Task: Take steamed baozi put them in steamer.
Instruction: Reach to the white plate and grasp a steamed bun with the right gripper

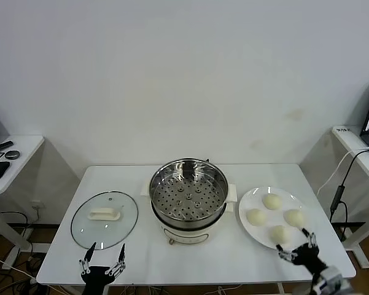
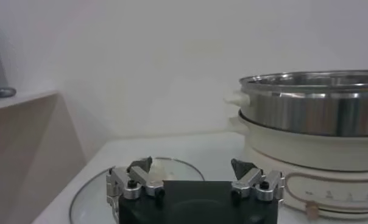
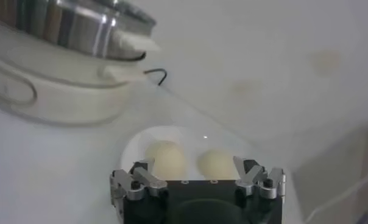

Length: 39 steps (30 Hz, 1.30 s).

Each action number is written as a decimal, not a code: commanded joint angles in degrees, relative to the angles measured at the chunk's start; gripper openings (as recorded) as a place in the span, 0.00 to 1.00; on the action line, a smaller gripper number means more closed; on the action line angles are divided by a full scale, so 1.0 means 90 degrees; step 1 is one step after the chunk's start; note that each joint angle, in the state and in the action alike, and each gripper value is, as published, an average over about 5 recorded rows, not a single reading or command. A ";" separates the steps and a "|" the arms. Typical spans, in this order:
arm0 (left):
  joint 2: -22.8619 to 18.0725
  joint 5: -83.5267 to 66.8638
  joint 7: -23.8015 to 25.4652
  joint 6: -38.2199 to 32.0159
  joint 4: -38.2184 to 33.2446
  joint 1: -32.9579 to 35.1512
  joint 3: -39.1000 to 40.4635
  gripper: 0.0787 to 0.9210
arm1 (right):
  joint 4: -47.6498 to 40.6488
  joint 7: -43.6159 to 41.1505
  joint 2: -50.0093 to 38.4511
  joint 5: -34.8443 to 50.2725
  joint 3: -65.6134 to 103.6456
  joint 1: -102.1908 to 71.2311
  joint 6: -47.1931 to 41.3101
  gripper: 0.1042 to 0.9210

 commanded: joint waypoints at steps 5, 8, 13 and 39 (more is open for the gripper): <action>-0.0006 0.0390 0.0136 -0.0181 0.0086 -0.0105 -0.0095 0.88 | -0.1223 -0.2180 -0.2562 -0.2063 -0.0788 0.2438 -0.0406 0.88; -0.0027 0.0441 0.0138 -0.0208 0.0072 -0.0091 -0.0200 0.88 | -0.1866 -0.2902 -0.2875 -0.2200 -0.1775 0.3618 -0.0225 0.88; -0.0054 0.0504 0.0157 -0.0225 0.0063 -0.0067 -0.0402 0.88 | -0.3097 -0.3860 -0.2922 -0.2092 -0.3834 0.5799 -0.0021 0.88; -0.0061 0.0803 0.0151 -0.0272 0.0155 -0.0117 -0.0916 0.88 | -0.6674 -0.4778 -0.0352 -0.2843 -0.7689 0.9251 0.0835 0.88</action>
